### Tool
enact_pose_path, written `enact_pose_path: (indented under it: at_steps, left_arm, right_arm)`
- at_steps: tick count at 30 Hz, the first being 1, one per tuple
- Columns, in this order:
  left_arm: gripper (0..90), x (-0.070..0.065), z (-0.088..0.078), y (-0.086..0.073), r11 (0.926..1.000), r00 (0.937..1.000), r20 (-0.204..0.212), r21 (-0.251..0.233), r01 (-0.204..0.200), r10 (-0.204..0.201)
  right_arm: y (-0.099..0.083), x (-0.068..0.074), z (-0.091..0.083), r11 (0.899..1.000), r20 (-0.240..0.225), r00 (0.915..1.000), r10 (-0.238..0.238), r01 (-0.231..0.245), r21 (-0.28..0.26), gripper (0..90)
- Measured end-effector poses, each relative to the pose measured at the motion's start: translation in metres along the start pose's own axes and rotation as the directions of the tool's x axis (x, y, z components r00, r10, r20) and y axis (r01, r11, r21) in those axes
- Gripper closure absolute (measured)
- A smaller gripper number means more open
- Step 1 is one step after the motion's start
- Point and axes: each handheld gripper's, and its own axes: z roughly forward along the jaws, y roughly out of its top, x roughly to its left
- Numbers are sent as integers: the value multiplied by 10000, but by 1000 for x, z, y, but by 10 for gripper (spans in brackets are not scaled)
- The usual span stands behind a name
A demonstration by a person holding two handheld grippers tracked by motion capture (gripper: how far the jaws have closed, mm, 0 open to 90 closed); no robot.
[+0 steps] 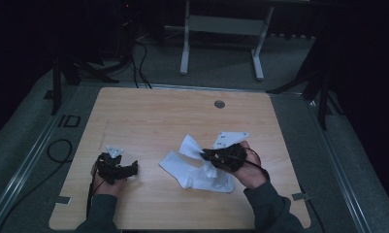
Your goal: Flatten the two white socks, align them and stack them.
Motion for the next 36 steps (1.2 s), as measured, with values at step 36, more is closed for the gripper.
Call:
enact_pose_path:
  at_steps: [36]
  left_arm:
    - [90, 0, 0, 0, 10000, 10000, -10, -28, 9, -9]
  right_arm:
    - [-22, 31, 107, 9508, 491, 9574, 2845, -2884, 1131, 827]
